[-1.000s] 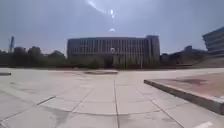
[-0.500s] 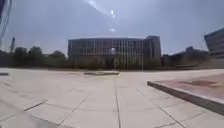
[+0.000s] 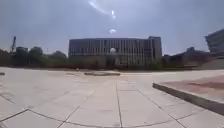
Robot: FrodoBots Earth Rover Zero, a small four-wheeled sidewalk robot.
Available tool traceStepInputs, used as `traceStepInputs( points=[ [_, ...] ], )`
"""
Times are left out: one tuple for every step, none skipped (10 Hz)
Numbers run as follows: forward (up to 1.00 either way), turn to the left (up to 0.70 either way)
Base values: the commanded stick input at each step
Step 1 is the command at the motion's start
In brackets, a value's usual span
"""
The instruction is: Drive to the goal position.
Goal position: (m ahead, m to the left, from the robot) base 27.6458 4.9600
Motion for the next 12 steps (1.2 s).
traceStepInputs(
  points=[
    [0.70,0.00],
    [0.70,0.00],
    [0.70,0.00],
    [0.70,0.00],
    [0.70,0.00],
    [0.70,0.00],
    [0.70,0.00],
    [0.70,0.00],
    [0.70,0.00],
    [0.70,0.00],
    [0.70,0.00],
    [0.70,0.00]
  ],
)
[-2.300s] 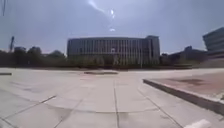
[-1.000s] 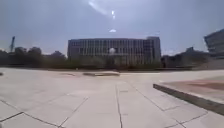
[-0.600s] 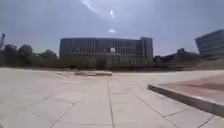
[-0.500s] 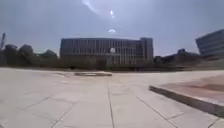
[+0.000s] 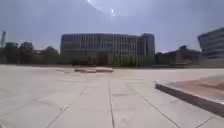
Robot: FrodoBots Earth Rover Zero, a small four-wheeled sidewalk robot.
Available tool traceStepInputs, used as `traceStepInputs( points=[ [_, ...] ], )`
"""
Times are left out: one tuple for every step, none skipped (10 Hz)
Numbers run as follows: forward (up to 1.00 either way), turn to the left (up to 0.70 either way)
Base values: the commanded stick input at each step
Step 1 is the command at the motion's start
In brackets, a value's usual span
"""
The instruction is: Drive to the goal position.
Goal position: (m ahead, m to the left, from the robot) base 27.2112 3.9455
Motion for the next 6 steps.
traceStepInputs(
  points=[
    [0.70,0.00],
    [0.70,0.00],
    [0.70,0.00],
    [0.70,0.00],
    [0.70,0.00],
    [0.70,0.00]
  ],
)
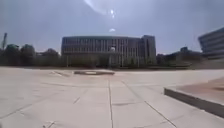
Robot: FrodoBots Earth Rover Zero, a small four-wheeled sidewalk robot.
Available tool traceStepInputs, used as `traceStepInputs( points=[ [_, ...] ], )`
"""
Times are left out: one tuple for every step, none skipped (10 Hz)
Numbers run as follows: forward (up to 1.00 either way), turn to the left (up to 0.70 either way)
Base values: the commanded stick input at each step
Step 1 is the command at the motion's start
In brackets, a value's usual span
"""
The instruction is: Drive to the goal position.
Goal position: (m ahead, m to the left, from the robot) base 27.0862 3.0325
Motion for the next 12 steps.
traceStepInputs(
  points=[
    [0.70,0.00],
    [0.70,0.00],
    [0.70,0.00],
    [0.70,0.00],
    [0.70,0.00],
    [0.70,0.00],
    [0.70,0.00],
    [0.70,0.00],
    [0.70,0.00],
    [0.70,0.00],
    [0.70,0.00],
    [0.70,0.00]
  ],
)
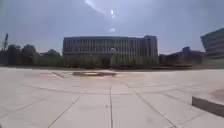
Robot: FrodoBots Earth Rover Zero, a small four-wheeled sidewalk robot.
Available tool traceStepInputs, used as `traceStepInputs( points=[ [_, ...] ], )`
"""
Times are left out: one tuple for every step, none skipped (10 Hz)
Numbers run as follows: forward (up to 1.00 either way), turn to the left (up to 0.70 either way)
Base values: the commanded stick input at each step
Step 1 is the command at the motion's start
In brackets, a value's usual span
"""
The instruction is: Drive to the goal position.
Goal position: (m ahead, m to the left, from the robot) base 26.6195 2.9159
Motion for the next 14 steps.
traceStepInputs(
  points=[
    [0.70,-0.19],
    [0.70,-0.33],
    [0.70,0.00],
    [0.70,0.00],
    [0.70,0.00],
    [0.70,0.00],
    [0.70,0.00],
    [0.70,0.00],
    [0.70,0.00],
    [0.70,0.00],
    [0.70,0.00],
    [0.70,0.00],
    [0.70,0.00],
    [0.70,0.00]
  ],
)
